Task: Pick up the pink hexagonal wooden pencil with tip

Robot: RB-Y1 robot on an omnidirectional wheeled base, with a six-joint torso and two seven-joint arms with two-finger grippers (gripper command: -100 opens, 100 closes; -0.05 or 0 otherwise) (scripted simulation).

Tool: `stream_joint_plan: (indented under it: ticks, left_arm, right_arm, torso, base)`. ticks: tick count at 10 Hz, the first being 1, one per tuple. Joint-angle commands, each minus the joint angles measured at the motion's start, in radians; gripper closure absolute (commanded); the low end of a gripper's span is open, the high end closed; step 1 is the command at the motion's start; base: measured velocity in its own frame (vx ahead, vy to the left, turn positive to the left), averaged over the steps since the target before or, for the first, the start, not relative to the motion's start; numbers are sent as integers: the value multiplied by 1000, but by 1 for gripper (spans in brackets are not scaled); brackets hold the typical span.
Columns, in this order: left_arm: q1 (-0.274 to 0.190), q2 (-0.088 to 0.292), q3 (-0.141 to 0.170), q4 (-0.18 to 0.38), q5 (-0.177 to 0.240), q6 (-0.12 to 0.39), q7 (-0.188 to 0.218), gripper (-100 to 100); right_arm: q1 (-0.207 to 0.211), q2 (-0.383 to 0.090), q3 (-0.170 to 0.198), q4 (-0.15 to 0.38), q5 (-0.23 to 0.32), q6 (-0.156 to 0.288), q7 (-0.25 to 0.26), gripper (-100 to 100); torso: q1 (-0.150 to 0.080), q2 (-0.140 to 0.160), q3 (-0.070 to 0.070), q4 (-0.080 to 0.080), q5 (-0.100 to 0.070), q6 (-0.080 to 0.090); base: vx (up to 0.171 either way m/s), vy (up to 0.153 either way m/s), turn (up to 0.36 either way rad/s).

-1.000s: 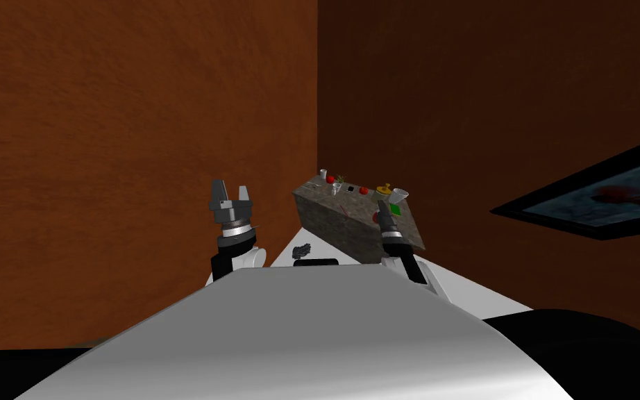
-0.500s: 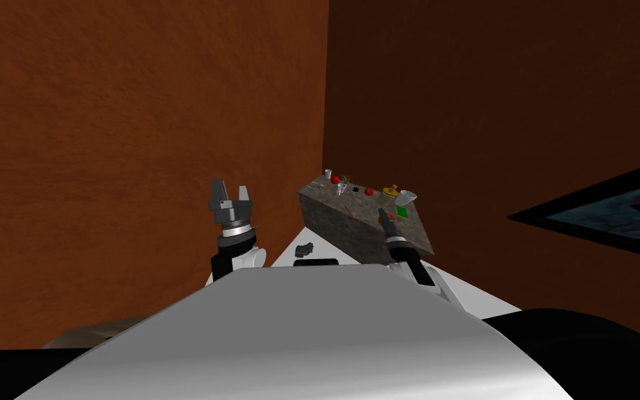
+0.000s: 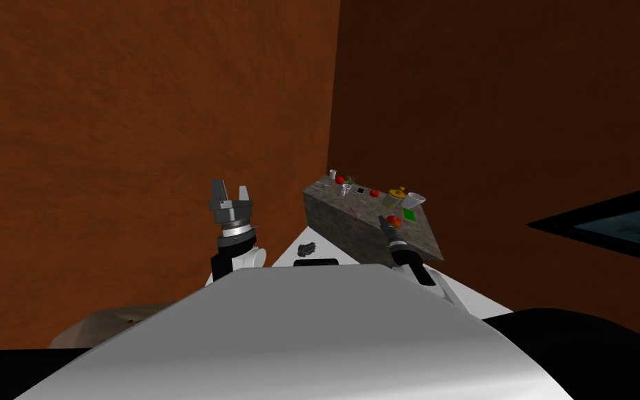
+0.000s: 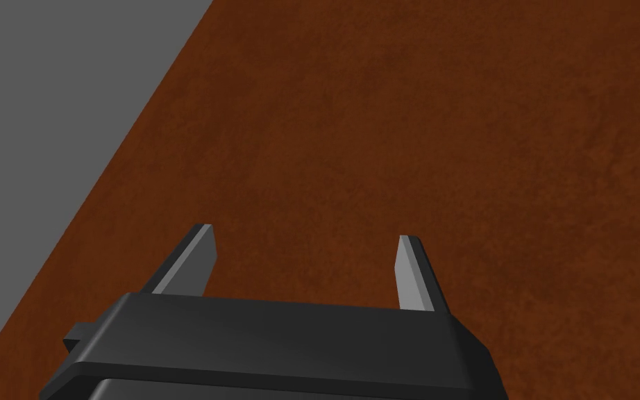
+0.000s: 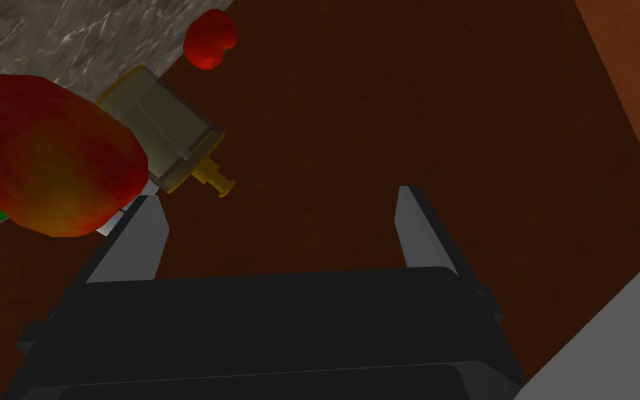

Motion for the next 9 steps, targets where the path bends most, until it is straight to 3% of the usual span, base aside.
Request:
stream_joint_plan:
  ticks: [1, 2, 3, 4, 5, 6, 7, 8, 9]
  left_arm:
    - [0, 0, 0, 0, 0, 0, 0, 0]
    - [0, 0, 0, 0, 0, 0, 0, 0]
    - [0, 0, 0, 0, 0, 0, 0, 0]
    - [0, 0, 0, 0, 0, 0, 0, 0]
    - [0, 0, 0, 0, 0, 0, 0, 0]
    - [0, 0, 0, 0, 0, 0, 0, 0]
    - [0, 0, 0, 0, 0, 0, 0, 0]
    - [0, 0, 0, 0, 0, 0, 0, 0]
    - [0, 0, 0, 0, 0, 0, 0, 0]
  right_arm:
    - [24, -28, -16, 15, -12, 50, 50, -100]
    - [24, -28, -16, 15, -12, 50, 57, -100]
    - [37, -49, -28, 36, -21, 86, 99, -100]
    - [37, -49, -28, 36, -21, 93, 106, -100]
    - [49, -71, -39, 57, -31, 132, 145, -100]
    - [49, -71, -39, 57, -31, 136, 156, -100]
    - [60, -92, -51, 79, -43, 179, 193, -100]
    - [60, -92, -51, 79, -43, 179, 206, -100]
    - [71, -113, -62, 102, -56, 222, 242, -100]
  torso:
    - [0, 0, 0, 0, 0, 0]
    - [1, 0, 0, 0, 0, 0]
    - [1, 0, 0, 0, 0, 0]
    - [1, 0, 0, 0, 0, 0]
    - [0, 0, 0, 0, 0, 0]
    - [1, 0, 0, 0, 0, 0]
    - [0, 0, 0, 0, 0, 0]
    - [1, -1, 0, 0, 0, -1]
    - [1, 0, 0, 0, 0, 0]
  base:
    - [-8, 41, 116]
    - [-4, 40, 75]
    - [0, 48, 140]
    - [-1, 34, 87]
    - [1, 44, 164]
    - [5, 36, 75]
    - [5, 47, 174]
    - [5, 38, 74]
    - [19, 54, 162]
